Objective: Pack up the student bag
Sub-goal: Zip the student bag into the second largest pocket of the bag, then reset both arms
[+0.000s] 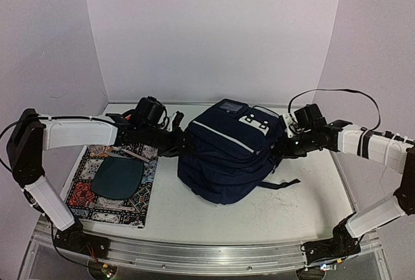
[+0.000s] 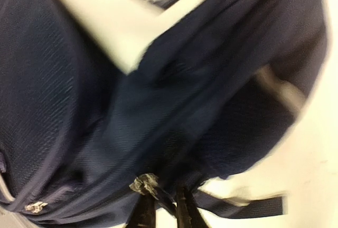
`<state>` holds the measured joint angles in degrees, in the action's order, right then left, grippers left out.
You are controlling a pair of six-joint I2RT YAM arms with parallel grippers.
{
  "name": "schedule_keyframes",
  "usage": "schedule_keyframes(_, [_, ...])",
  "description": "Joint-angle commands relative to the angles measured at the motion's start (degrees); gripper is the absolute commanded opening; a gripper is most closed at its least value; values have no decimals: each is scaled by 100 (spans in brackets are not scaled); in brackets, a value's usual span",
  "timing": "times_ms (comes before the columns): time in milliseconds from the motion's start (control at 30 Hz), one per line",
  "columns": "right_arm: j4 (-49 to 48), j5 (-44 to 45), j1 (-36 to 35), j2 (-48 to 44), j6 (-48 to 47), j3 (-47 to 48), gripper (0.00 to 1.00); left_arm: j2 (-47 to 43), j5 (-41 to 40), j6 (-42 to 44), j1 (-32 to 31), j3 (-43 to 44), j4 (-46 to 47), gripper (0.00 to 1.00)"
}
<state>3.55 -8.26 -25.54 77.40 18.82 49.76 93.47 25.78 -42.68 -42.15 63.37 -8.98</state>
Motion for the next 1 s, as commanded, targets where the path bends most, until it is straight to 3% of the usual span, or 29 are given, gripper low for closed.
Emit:
schedule_keyframes(0, [369,937,488,-574,-94,168,30,-573,-668,289,404,276,-817,33])
schedule_keyframes(100, [393,916,488,-941,-89,166,44,-652,-732,305,552,409,-819,52])
schedule_keyframes(267, [747,1370,487,-1744,-54,241,69,-1236,-1101,376,996,364,-994,68])
schedule_keyframes(500, [1313,2488,487,-3110,-63,655,92,-2934,-2888,778,1411,185,-1445,97])
schedule_keyframes(567, [1390,2750,484,-3458,-73,772,97,-3495,-3463,912,1411,137,-1458,99])
schedule_keyframes(733, [1420,3249,484,-4097,-83,797,98,-4751,-4689,1371,1410,65,-1468,100])
schedule_keyframes(967, [1269,3520,487,-4598,-13,490,98,-5725,-5301,1792,1402,-119,-1467,99])
